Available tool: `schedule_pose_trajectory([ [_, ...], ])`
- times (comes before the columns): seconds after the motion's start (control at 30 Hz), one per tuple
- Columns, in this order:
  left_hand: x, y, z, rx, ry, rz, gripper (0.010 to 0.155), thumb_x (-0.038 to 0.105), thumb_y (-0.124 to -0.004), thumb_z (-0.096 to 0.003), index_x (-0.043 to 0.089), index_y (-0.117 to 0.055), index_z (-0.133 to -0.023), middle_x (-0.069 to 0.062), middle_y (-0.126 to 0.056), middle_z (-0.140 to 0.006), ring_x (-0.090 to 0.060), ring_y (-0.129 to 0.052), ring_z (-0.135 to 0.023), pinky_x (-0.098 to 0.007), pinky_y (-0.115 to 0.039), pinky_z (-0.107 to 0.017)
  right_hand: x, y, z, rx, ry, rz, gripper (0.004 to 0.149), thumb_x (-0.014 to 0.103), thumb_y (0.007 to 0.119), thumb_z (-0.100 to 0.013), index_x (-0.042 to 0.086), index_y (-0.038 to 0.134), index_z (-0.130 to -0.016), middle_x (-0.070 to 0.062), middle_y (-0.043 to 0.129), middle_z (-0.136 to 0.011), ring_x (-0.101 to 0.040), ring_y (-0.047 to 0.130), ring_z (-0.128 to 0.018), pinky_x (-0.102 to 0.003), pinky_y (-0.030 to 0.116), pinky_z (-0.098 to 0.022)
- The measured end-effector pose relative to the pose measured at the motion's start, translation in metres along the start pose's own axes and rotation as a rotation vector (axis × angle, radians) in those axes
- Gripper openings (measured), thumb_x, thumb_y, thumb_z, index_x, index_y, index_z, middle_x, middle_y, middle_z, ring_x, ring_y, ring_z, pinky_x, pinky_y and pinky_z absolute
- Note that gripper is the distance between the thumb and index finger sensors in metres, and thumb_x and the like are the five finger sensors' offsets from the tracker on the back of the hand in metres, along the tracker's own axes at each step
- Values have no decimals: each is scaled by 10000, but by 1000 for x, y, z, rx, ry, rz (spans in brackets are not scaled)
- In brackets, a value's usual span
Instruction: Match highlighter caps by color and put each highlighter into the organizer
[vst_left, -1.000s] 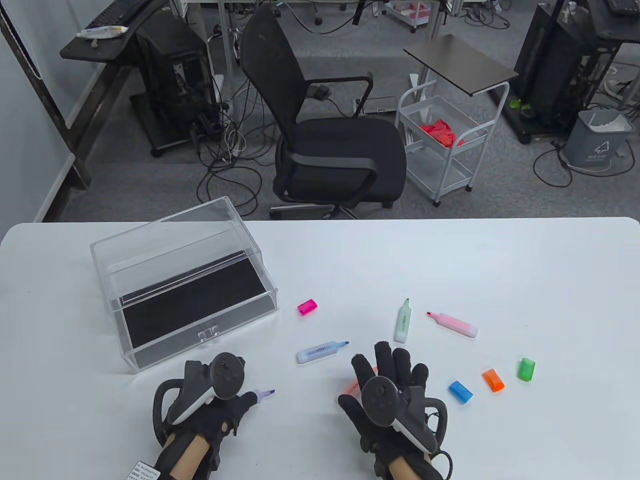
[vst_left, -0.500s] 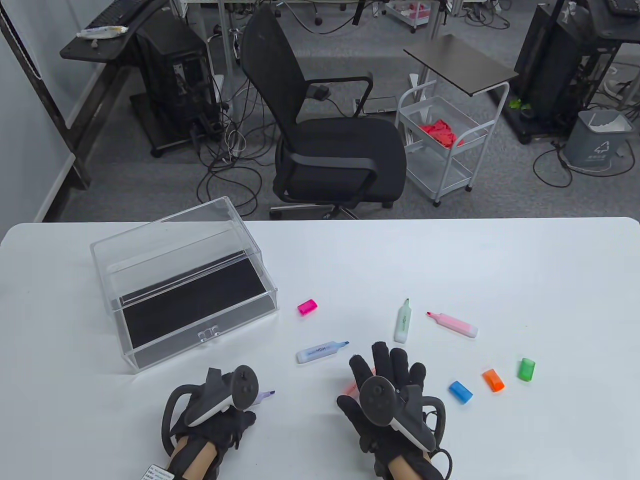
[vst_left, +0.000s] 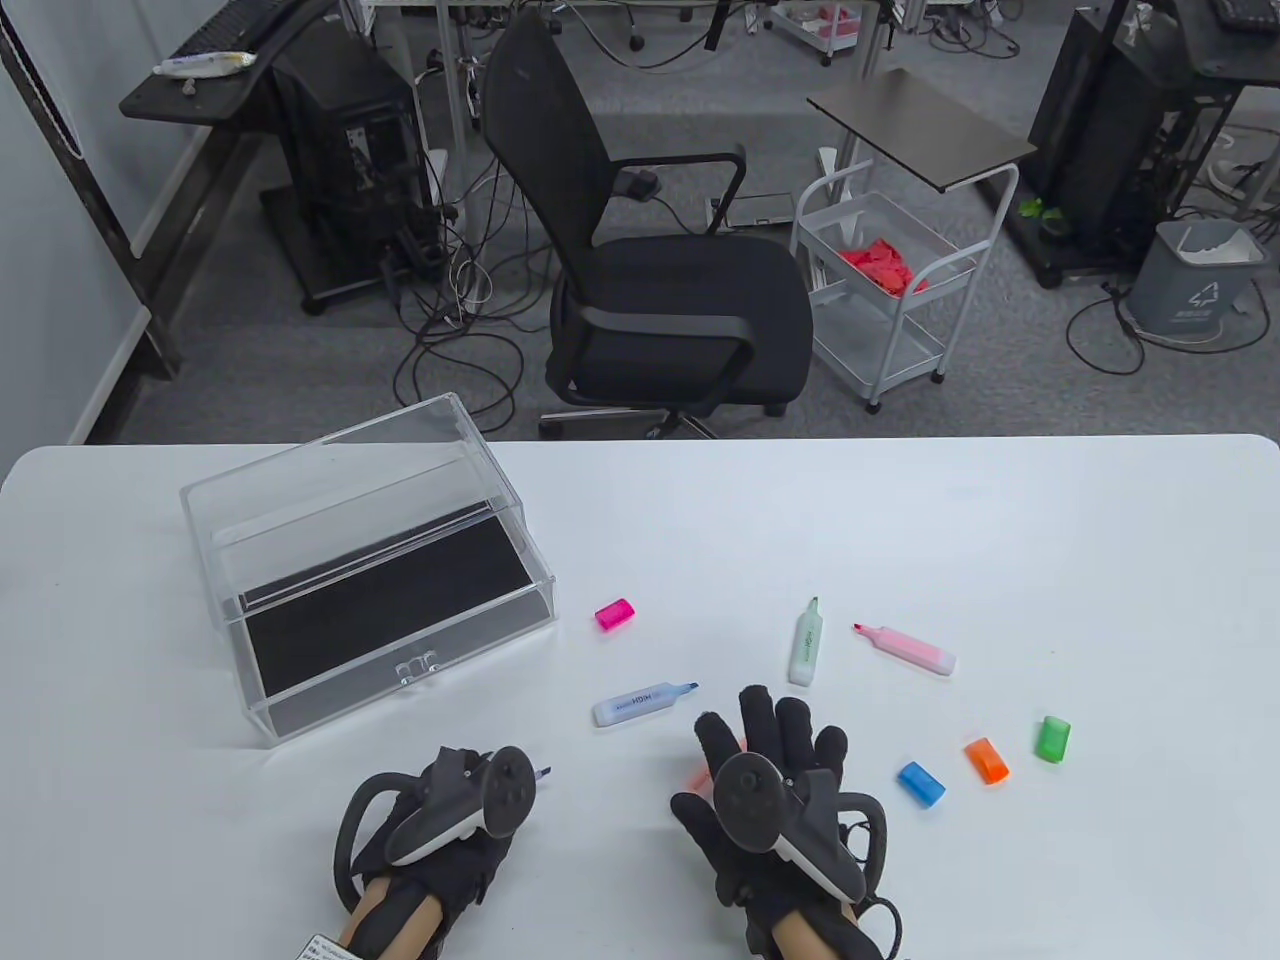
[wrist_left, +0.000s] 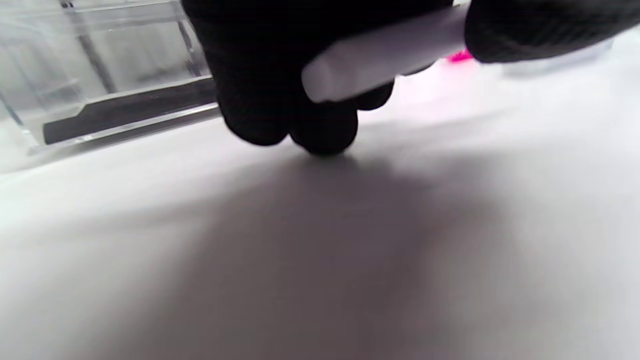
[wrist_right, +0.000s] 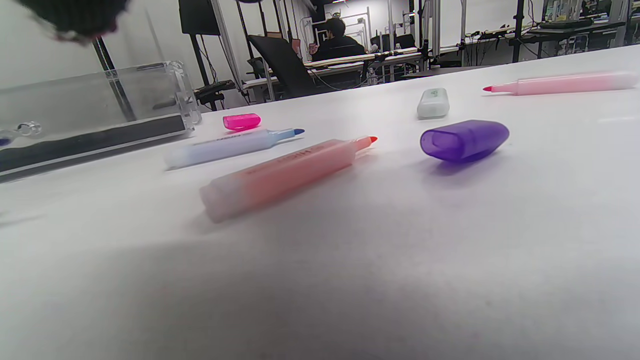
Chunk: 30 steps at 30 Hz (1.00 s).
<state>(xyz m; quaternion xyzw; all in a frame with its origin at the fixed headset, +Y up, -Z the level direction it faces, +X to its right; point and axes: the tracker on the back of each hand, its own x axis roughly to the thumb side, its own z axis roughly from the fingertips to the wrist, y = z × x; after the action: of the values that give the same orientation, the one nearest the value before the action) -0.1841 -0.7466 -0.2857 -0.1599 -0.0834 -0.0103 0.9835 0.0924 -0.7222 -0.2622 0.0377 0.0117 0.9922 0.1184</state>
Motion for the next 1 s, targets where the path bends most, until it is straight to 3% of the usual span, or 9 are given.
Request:
schedule_pose_trajectory([
  [0.13,-2,14,10,32,-13,48,665,536,-596,-462,202,-422,-1010,-19,-625,-973,-166,-990,-688,-333,-936,-501,0,0,0,3,2,-3,751,595,715,-386,349,440,-1041,-55,148,-1148,-392,125,-1034,-707,125,-674],
  [0.27,-3,23,21,55,-16,72,666,556,-573,-461,223,-395,-1010,5,-617,-950,-110,-945,-617,-263,-904,-441,0,1,0,9,-2,-3,751,595,716,-386,349,440,-1040,-54,147,-1148,-393,124,-1034,-707,125,-674],
  [0.4,-5,15,30,65,-30,200,672,565,-587,-472,229,-400,-1024,13,-631,-938,-126,-933,-594,-270,-889,-425,2,0,0,10,-13,0,750,593,717,-387,349,439,-1041,-55,147,-1149,-394,123,-1034,-707,124,-674],
  [0.67,-9,6,32,99,-7,134,654,570,-672,-480,264,-462,-1019,50,-676,-904,-113,-943,-580,-263,-898,-417,3,0,2,8,-18,-5,754,588,715,-390,355,411,-1040,-54,151,-1148,-393,124,-1034,-706,126,-675],
  [0.87,-20,9,41,181,20,101,620,549,-701,-472,283,-551,-1012,51,-724,-888,-117,-965,-565,-269,-912,-407,-14,-34,1,-80,14,-124,729,558,730,-406,346,442,-1041,-64,204,-1154,-406,160,-1041,-710,140,-681],
  [1.0,-28,10,40,204,55,89,597,538,-709,-472,293,-577,-1001,60,-744,-874,-115,-970,-560,-271,-915,-410,-35,-65,-9,-63,103,-124,727,544,739,-410,345,440,-1043,-67,225,-1160,-411,163,-1044,-709,128,-686],
])
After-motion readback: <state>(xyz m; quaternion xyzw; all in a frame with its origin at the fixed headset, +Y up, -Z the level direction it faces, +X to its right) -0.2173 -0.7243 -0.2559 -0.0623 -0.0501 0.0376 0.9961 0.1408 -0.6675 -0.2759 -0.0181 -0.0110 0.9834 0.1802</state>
